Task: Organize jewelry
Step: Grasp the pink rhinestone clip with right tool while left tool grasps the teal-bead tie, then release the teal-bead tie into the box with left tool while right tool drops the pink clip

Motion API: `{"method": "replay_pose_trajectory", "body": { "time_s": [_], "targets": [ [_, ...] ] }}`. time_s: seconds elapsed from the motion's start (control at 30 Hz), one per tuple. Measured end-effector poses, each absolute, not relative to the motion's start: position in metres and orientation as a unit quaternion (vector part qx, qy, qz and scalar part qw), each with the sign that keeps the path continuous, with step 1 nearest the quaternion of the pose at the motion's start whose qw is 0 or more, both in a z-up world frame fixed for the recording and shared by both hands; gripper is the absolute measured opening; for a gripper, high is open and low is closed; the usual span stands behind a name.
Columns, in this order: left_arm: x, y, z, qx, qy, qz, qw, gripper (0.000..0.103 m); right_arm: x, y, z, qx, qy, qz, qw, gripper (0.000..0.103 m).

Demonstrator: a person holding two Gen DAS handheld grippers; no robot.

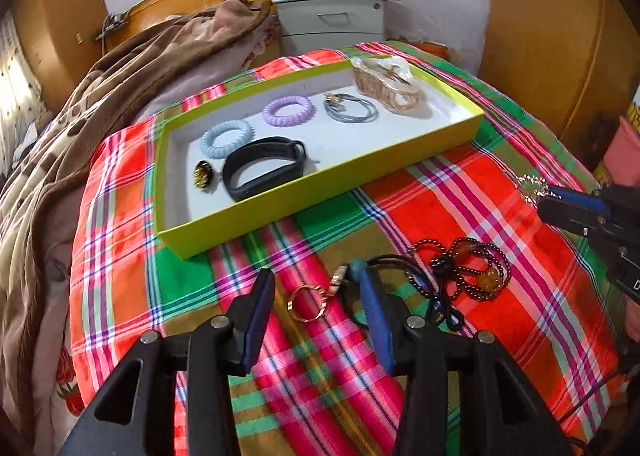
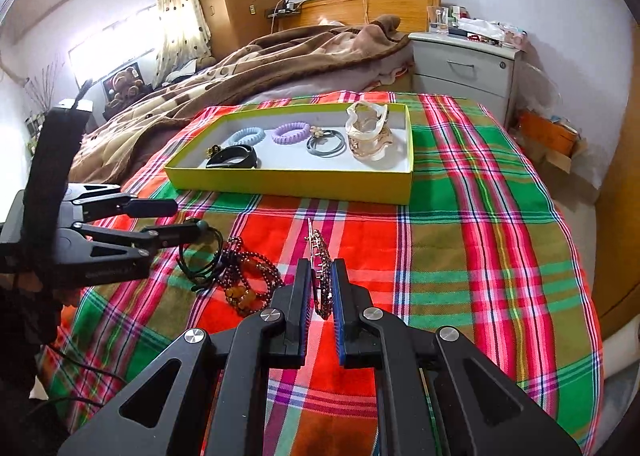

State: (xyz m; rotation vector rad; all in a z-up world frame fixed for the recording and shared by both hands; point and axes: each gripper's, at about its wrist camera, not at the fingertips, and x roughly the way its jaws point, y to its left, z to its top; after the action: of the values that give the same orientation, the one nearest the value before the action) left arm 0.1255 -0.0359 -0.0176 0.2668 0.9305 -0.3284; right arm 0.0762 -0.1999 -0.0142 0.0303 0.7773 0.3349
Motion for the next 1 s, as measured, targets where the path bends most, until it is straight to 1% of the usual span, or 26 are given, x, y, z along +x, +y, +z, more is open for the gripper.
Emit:
{"method": "replay_pose_trajectory", "body": {
  "time_s": [0.1,0.27,0.37,0.43,0.53,1.0],
  "targets": [
    [0.124,-0.045,-0.020,0.146,0.443,-0.160,0.870,0.046,0.076,-0.199,-0.014,0.015,0.376,0.165,0.912,0.010],
    [0.128,-0.052,-0.025,0.142,0.453,-0.168,0.864,0.046,0.077,-0.199,-0.014,0.017,0.375,0.166,0.912,0.010],
    [0.128,-0.052,-0.025,0.136,0.456,-0.171,0.863,0.037,0.077,-0.199,-0.014,0.017,0.375,0.165,0.912,0.010],
    [0.129,-0.052,-0.024,0.130,0.455,-0.170,0.864,0.026,0.077,-0.199,-0.014,0.017,0.375,0.164,0.912,0.010],
    [0.129,-0.050,-0.024,0.125,0.455,-0.165,0.866,0.019,0.077,-0.198,-0.014,0.016,0.375,0.163,0.913,0.010],
    [0.119,-0.034,-0.004,0.079,0.436,-0.166,0.881,0.018,0.072,-0.188,-0.005,0.003,0.366,0.158,0.917,0.010]
  ]
}}
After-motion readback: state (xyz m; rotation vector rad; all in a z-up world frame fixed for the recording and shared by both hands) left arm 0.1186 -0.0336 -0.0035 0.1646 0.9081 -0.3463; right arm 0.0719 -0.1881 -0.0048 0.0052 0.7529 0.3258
